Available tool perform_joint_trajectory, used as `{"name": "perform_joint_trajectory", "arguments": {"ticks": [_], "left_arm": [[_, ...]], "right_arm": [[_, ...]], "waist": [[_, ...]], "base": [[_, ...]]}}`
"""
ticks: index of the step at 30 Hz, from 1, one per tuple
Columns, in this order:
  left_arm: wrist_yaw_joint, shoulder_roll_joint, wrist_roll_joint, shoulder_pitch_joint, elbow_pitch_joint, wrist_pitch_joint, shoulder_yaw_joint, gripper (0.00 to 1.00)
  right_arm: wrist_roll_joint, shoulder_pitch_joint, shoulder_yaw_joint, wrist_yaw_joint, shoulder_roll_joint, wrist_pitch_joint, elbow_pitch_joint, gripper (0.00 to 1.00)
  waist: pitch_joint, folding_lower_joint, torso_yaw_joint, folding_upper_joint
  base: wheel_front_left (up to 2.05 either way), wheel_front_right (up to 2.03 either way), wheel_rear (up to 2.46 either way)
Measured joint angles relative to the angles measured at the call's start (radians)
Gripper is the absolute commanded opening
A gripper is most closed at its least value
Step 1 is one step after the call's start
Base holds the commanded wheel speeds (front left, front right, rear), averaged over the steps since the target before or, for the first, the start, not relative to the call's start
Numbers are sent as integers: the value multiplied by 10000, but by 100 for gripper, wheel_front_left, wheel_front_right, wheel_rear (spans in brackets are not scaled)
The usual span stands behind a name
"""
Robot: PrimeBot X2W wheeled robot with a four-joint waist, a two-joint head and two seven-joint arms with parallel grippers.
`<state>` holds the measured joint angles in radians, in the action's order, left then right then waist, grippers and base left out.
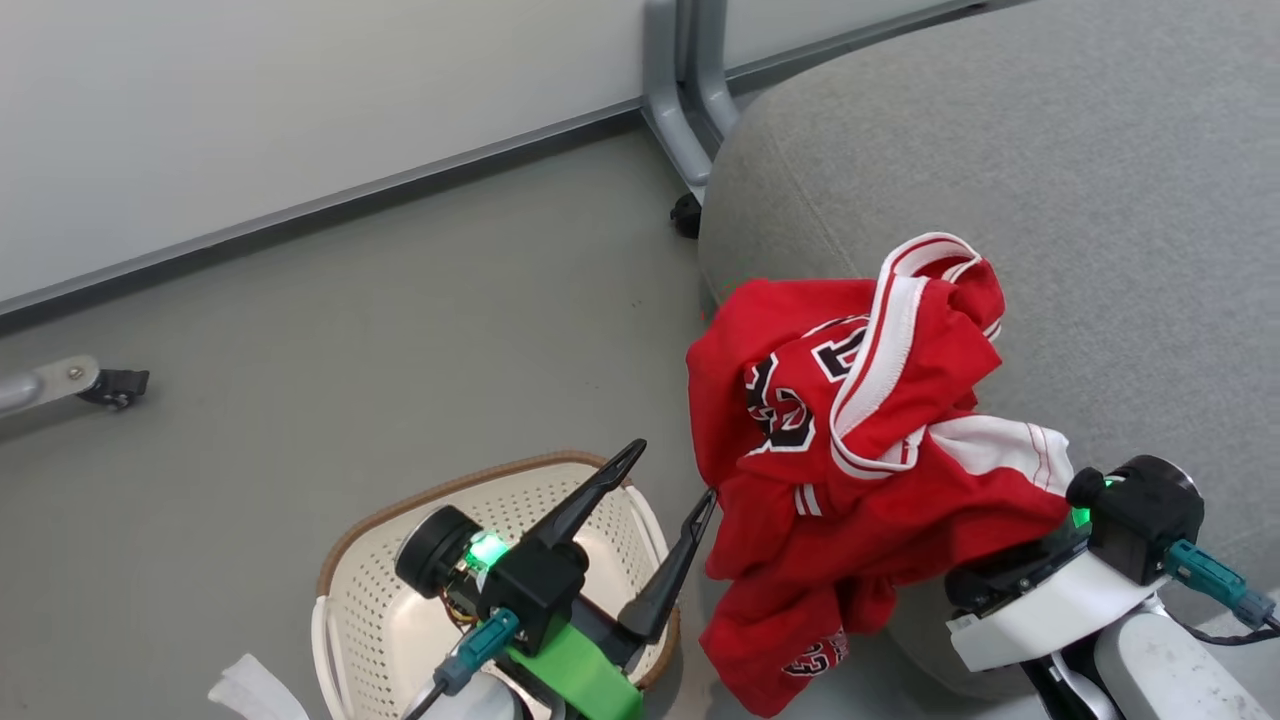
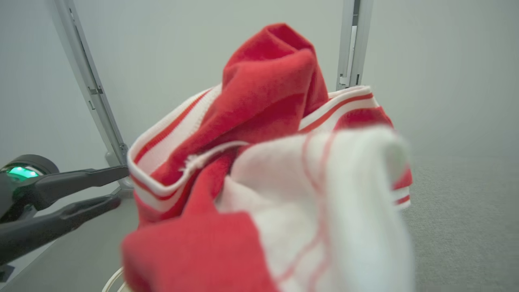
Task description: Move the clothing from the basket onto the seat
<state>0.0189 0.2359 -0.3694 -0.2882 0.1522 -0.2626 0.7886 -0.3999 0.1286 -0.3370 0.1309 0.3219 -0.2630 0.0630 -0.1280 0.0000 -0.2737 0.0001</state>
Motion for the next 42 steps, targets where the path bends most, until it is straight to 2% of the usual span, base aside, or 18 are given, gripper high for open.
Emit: {"name": "perform_joint_trajectory", "arguments": {"ticks": [12,17,22,29,36,39,42], "left_arm": [[48,169,219,-34,81,-12,-33,100],[61,234,351,-247,8,153,54,100],[59,428,556,-652,-284,474,65,100],[180,863,849,-1500,-986,968,19,100],[255,1262,1137,-2120,-1689,1450,-92,100],[247,1415,1170,-2272,-1939,1626,-174,100],[199,1555,1229,-2393,-2119,1739,-244,100]], "right_arm": [[52,-510,723,0,-495,0,268,0],[144,-178,1302,0,-518,0,694,0],[176,1076,2006,2,217,0,1129,0],[8,3669,3156,2,1883,-2,1262,0],[-433,5700,4033,4,3304,-2,343,0],[-545,6109,4138,4,3638,-4,-437,0],[-577,6196,4088,6,3691,-2,-1569,0]], "waist": [[-675,0,-1409,0],[-1136,0,-1718,0],[-1819,0,-1818,0],[-3044,0,-1745,0],[-4336,1,-1491,0],[-4855,1,-1355,0],[-5340,1,-1209,0]], "base": [[0,0,0],[0,0,0],[0,0,0],[0,0,0],[0,0,0],[0,0,0],[0,0,0]]}}
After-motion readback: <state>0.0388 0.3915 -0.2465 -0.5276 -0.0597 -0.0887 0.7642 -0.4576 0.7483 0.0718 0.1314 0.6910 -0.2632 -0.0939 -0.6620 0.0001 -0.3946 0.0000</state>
